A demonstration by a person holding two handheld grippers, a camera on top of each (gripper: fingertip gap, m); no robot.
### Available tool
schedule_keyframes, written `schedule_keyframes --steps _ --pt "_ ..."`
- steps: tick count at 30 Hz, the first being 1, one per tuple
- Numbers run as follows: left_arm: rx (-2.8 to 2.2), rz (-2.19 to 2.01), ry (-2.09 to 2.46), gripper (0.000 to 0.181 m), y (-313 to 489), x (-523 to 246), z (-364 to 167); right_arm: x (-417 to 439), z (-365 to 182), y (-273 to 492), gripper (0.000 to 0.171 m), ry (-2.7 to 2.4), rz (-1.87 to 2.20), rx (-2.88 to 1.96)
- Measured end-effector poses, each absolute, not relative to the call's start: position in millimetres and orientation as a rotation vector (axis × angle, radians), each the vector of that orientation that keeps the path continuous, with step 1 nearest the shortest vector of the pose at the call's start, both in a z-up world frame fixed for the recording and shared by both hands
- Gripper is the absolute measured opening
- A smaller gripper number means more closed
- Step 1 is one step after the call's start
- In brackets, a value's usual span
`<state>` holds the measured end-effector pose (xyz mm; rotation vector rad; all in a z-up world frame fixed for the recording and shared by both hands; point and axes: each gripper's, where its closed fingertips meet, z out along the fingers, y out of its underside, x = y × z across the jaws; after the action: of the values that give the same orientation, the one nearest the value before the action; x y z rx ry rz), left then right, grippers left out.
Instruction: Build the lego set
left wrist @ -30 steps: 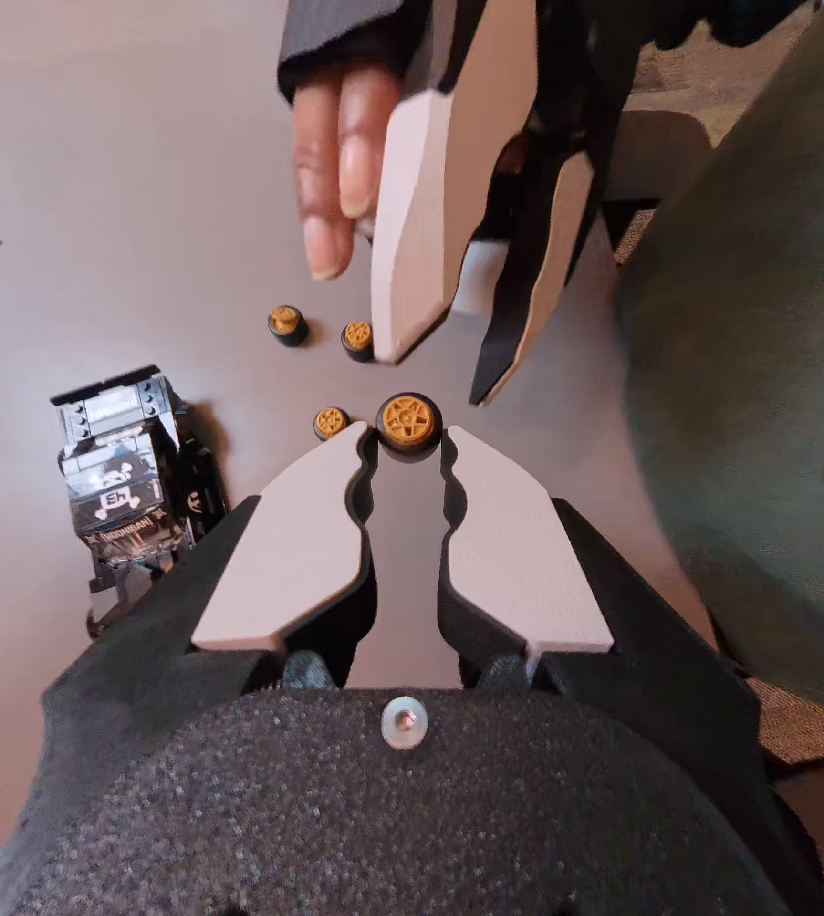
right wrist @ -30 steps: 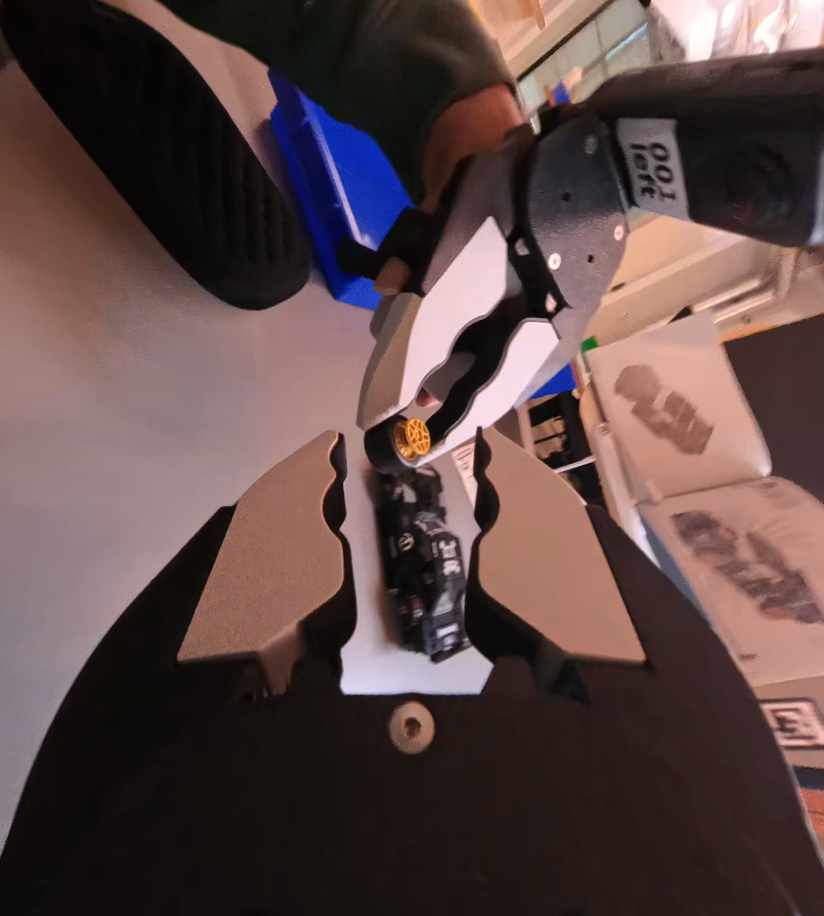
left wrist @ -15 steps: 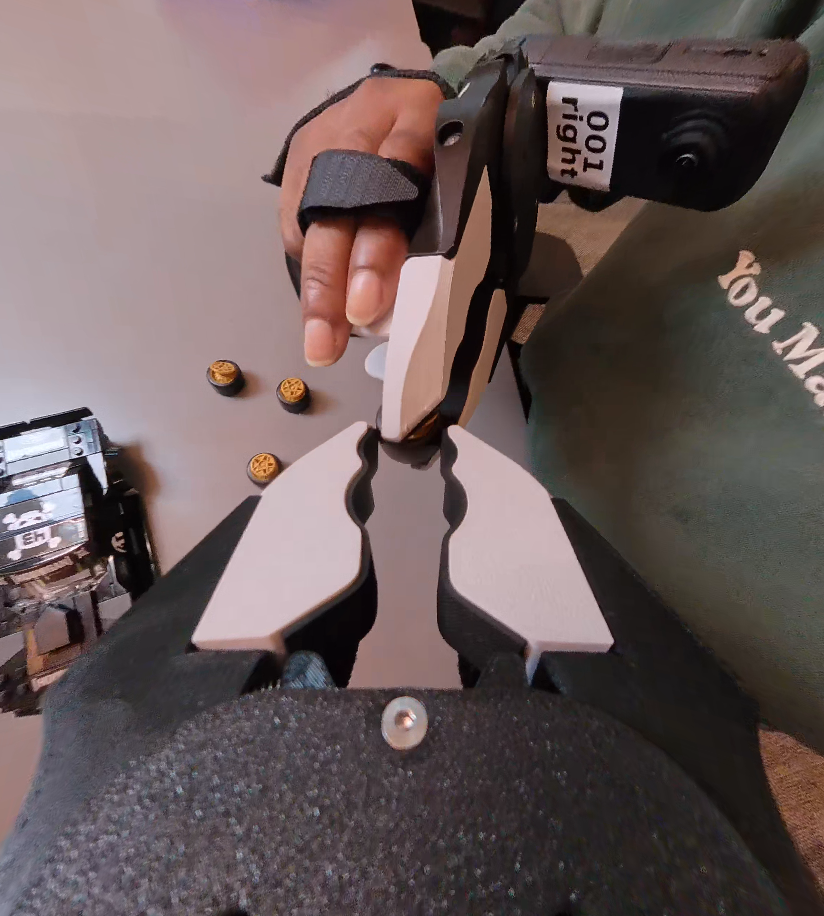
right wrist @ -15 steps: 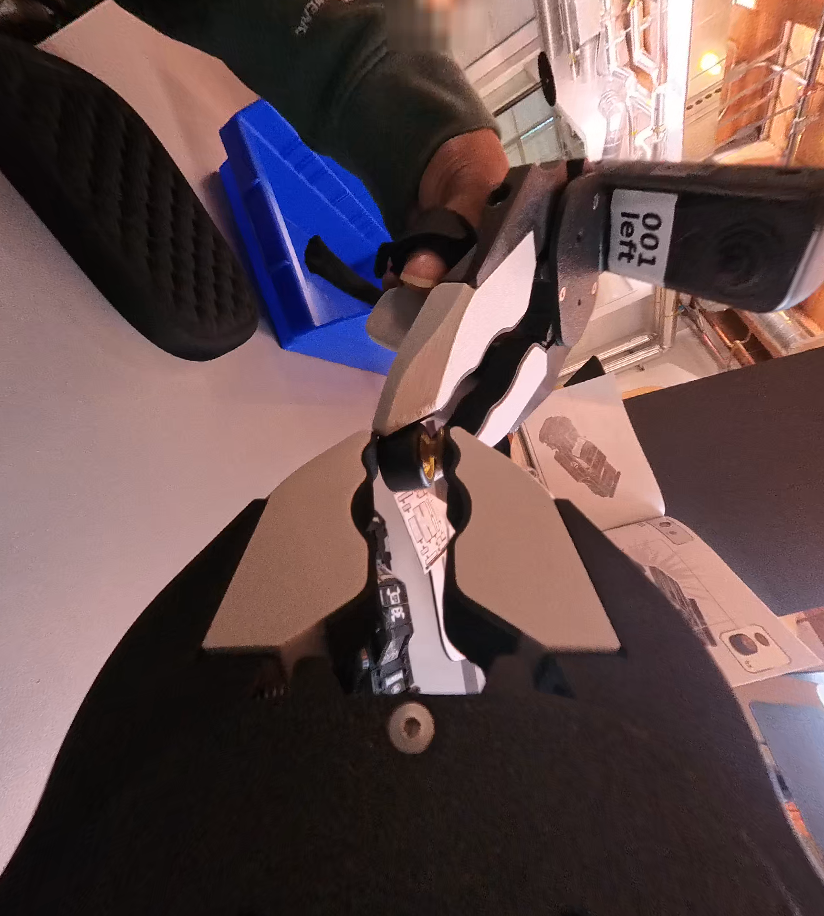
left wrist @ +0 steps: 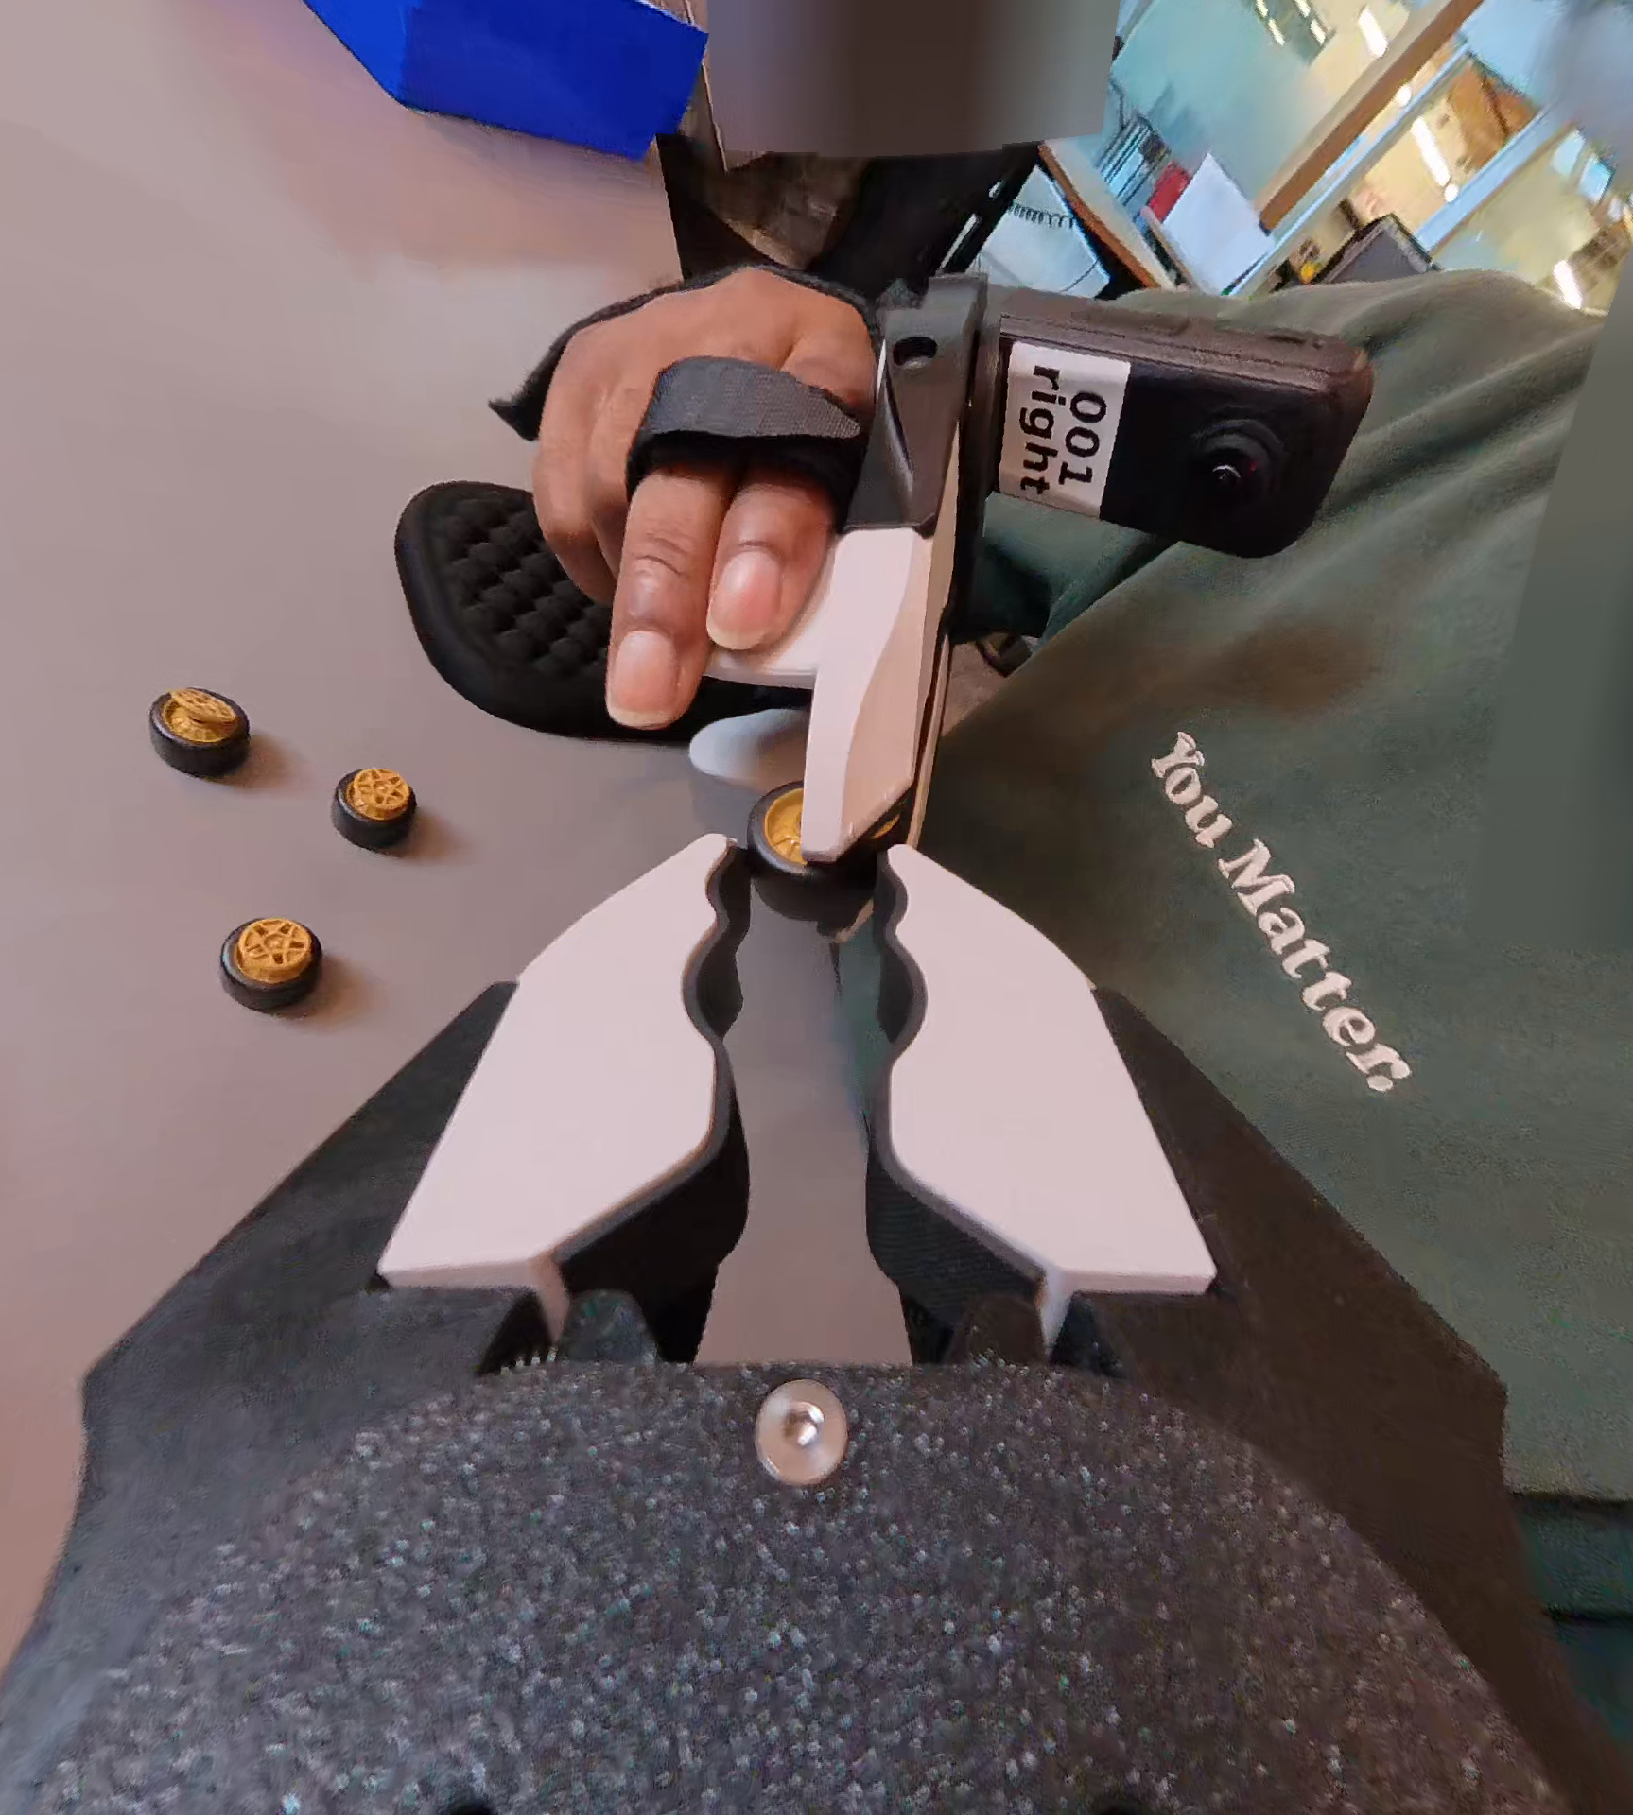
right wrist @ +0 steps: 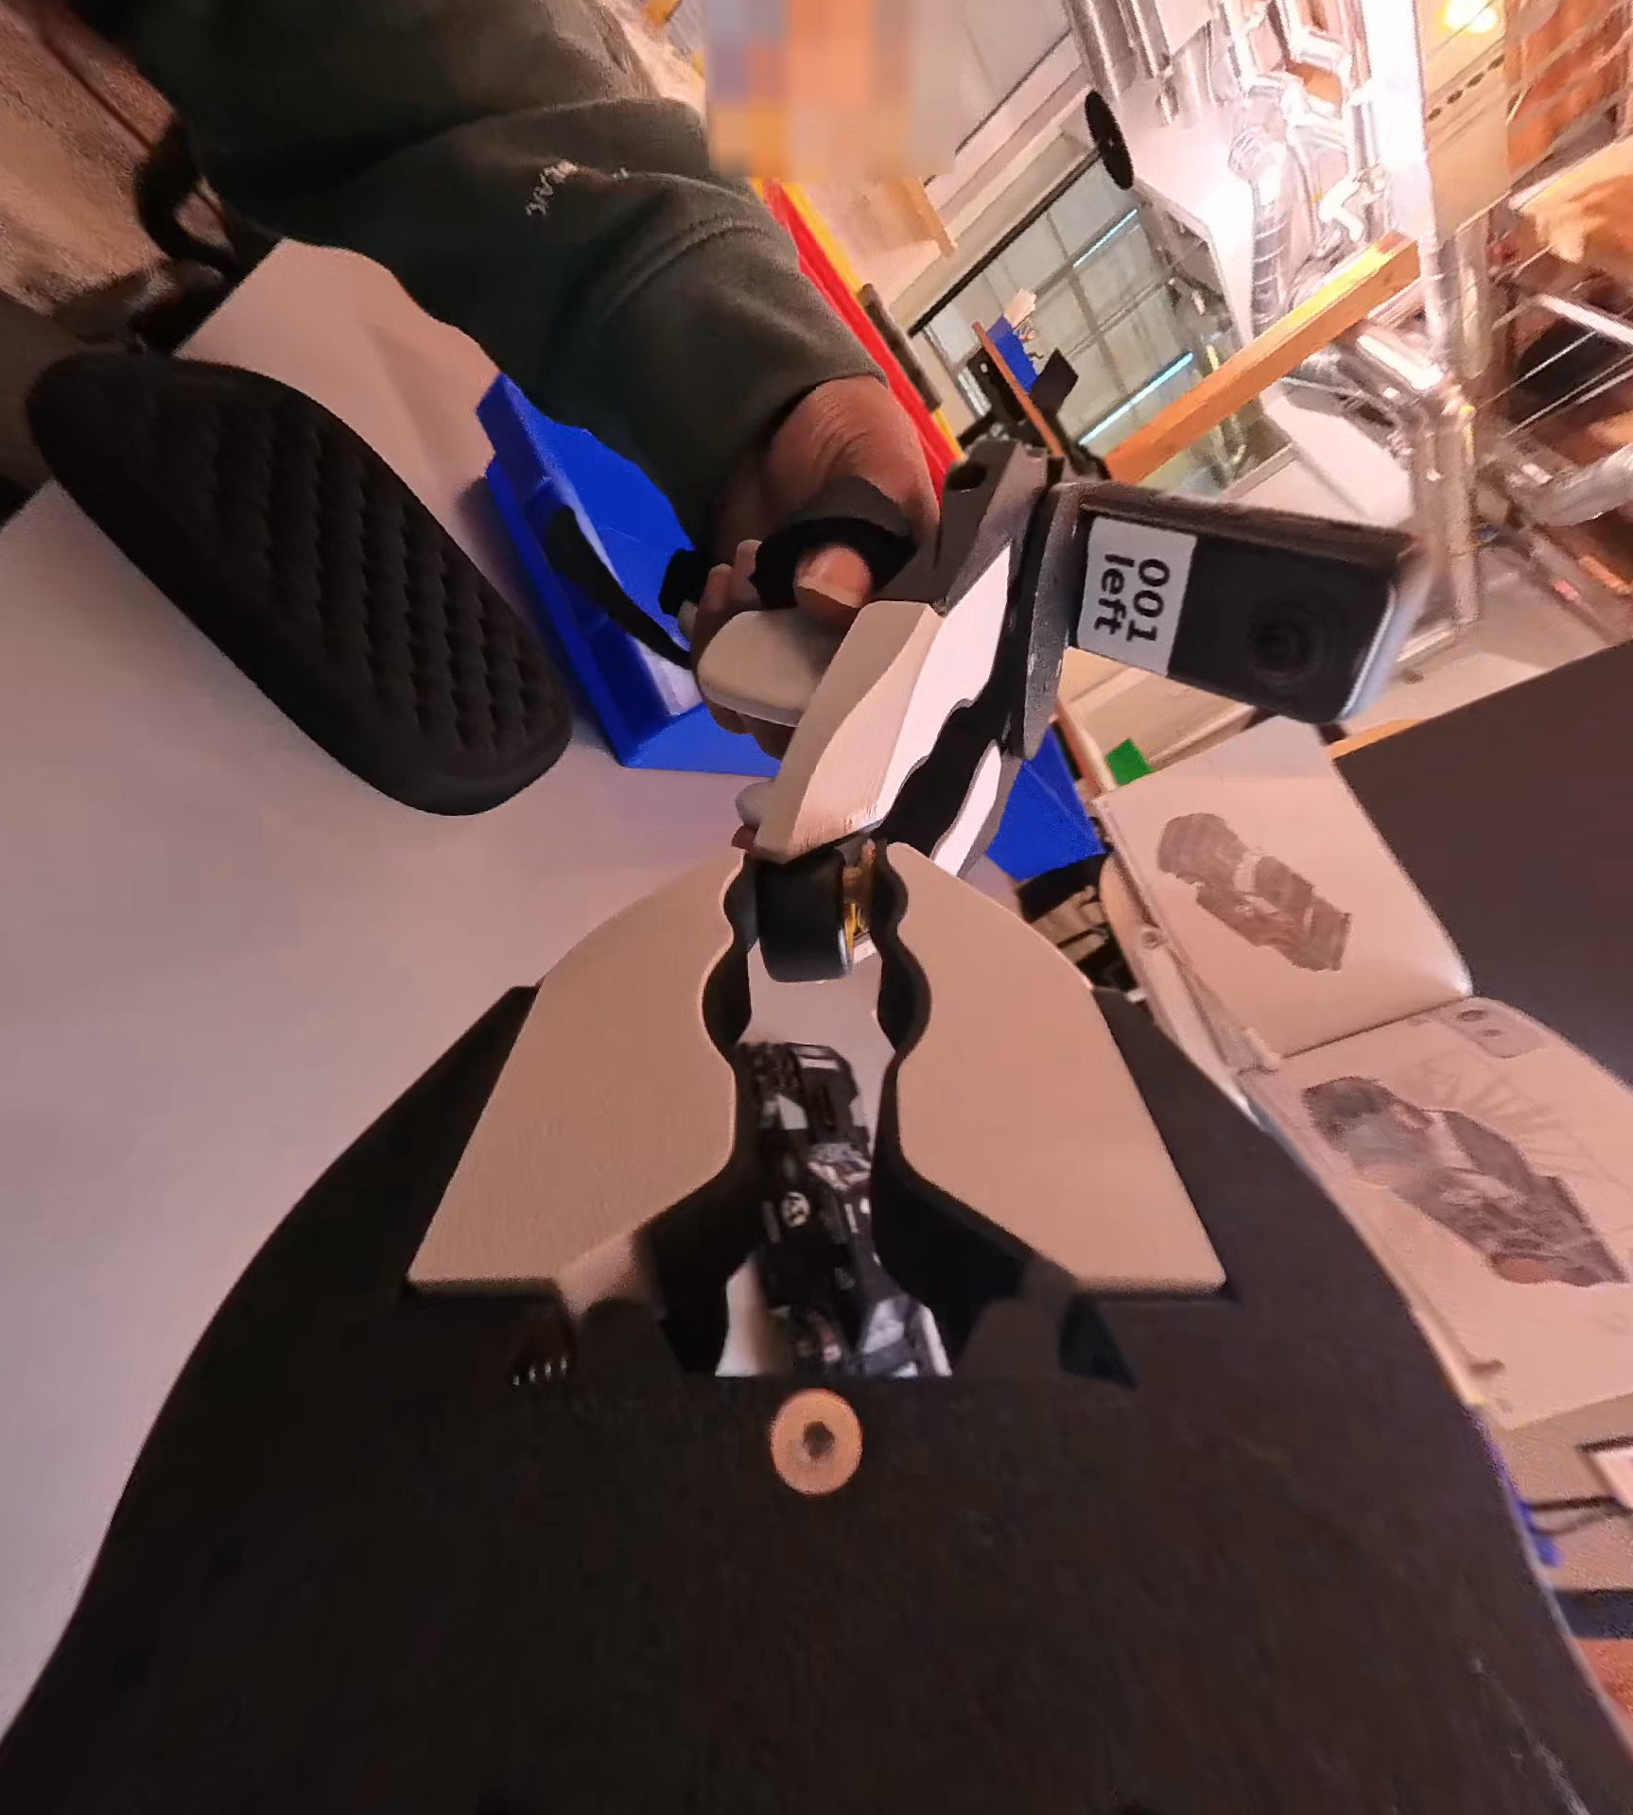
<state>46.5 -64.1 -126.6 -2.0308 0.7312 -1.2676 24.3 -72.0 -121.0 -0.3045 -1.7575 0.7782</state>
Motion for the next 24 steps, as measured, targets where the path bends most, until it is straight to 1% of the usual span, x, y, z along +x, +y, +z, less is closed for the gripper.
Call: schedule_keyframes --steps 5,8,12,14,24 --pt "-1.974 -1.419 0.582 0.024 -62 44 -124 21 -118 -69 0.022 -1.765 0.961 -0.449" --pt "-1.935 -1.489 0.531 0.025 -63 43 -121 21 -117 -69 0.023 -1.773 1.004 -0.47" --pt "-1.941 -1.495 0.533 0.025 -65 43 -127 21 -123 -70 0.024 -1.808 0.986 -0.471" --pt "-1.94 -1.509 0.537 0.025 -68 45 -129 21 -126 -70 0.031 -1.835 0.957 -0.466" --pt "-1.881 -1.557 0.534 0.025 -71 49 -125 23 -130 -76 0.031 -1.893 0.912 -0.403"
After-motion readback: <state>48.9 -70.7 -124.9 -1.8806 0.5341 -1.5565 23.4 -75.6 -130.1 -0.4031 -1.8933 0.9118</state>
